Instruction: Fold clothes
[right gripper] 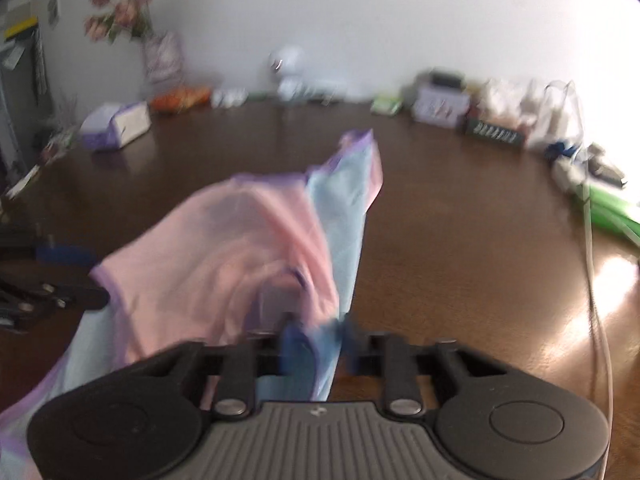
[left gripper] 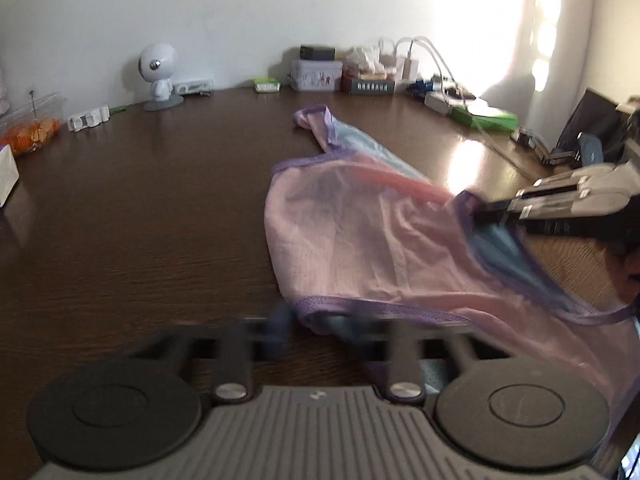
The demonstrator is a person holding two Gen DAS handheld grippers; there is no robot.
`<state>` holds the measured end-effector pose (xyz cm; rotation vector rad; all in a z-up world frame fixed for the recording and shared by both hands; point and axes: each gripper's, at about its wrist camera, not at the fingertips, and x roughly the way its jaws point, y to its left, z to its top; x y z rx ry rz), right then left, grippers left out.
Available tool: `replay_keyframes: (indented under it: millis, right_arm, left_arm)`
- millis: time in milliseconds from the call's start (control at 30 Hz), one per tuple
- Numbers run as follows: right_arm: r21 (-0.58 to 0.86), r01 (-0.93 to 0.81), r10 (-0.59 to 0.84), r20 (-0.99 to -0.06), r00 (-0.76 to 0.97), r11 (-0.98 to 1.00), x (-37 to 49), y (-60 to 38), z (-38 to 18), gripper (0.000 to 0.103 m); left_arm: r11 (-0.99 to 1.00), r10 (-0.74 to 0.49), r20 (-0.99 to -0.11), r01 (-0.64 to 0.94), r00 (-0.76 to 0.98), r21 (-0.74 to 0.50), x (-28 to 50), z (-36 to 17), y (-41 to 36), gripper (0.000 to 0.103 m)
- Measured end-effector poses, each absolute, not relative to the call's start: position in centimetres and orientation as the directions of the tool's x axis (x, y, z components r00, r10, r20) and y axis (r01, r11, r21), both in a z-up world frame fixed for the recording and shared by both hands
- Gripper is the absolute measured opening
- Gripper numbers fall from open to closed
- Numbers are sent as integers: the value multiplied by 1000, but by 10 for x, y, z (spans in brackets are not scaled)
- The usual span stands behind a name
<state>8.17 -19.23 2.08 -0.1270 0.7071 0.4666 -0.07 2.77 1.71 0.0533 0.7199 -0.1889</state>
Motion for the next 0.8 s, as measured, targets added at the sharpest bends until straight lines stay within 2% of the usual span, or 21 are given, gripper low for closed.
replay_keyframes:
  millis: [133, 200, 233, 267, 300, 333, 367, 400, 433, 467, 500, 533, 567, 600, 633, 800]
  right_arm:
    - [73, -235, 238, -526, 817, 969, 55, -233, 44, 3]
    - [87, -194, 209, -550, 808, 977, 49, -252, 43, 3]
    - [55, -198, 192, -591, 784, 979, 48, -251, 37, 4]
    - [23, -204, 172, -630, 757, 979, 47, -250, 30, 6]
    - [-3, -203, 154, -643, 750, 979, 41, -247, 26, 12]
    - [5, -227, 179, -627, 758, 974, 27, -246, 28, 14]
    - [12, -250, 206, -610, 766, 968, 13, -244, 30, 21]
    - [19, -274, 232, -592, 772, 962, -1, -242, 32, 38]
    - [26, -297, 258, -574, 777, 954, -16, -241, 34, 46]
    - [60, -337, 309, -571, 760, 939, -25, -240, 35, 48]
    - [94, -377, 361, -567, 741, 922, -35, -240, 36, 46]
    - [123, -420, 409, -574, 709, 899, -39, -237, 35, 44]
    - [146, -466, 457, -581, 673, 872, -43, -232, 32, 37]
    - [144, -495, 475, -597, 646, 857, -44, -228, 27, 24]
    - [143, -524, 491, -613, 619, 840, -45, -223, 22, 20]
    - [141, -525, 480, -648, 592, 839, -58, -239, 15, 16]
  left_arm:
    - [980, -169, -614, 199, 771, -19, -5, 25, 25, 5]
    - [972, -194, -617, 235, 763, -15, -5, 26, 16, 6]
    - [971, -188, -621, 240, 761, 1, -4, 24, 10, 12]
    - [969, -185, -632, 245, 752, 8, -3, 22, 7, 31]
    - [968, -185, -646, 251, 741, 11, -3, 20, 5, 43]
    - [966, -184, -659, 257, 729, 14, -2, 18, 3, 53]
    - [967, -186, -665, 256, 723, 7, -1, 17, 3, 54]
    - [968, -185, -669, 250, 719, 1, -1, 16, 2, 54]
    - [970, -183, -673, 244, 716, -4, 0, 15, 1, 53]
    - [971, -181, -677, 237, 713, -9, 2, 14, 0, 47]
    - [972, -174, -681, 235, 711, -2, 3, 13, -3, 40]
    - [971, -179, -681, 237, 710, -9, 4, 16, -3, 11]
    - [971, -189, -680, 239, 708, -21, 4, 21, 0, 4]
    - [970, -199, -679, 241, 706, -34, 5, 26, 2, 4]
    - [969, -209, -678, 243, 705, -46, 6, 31, 4, 4]
    - [961, -259, -670, 254, 695, -108, 9, 56, 15, 5]
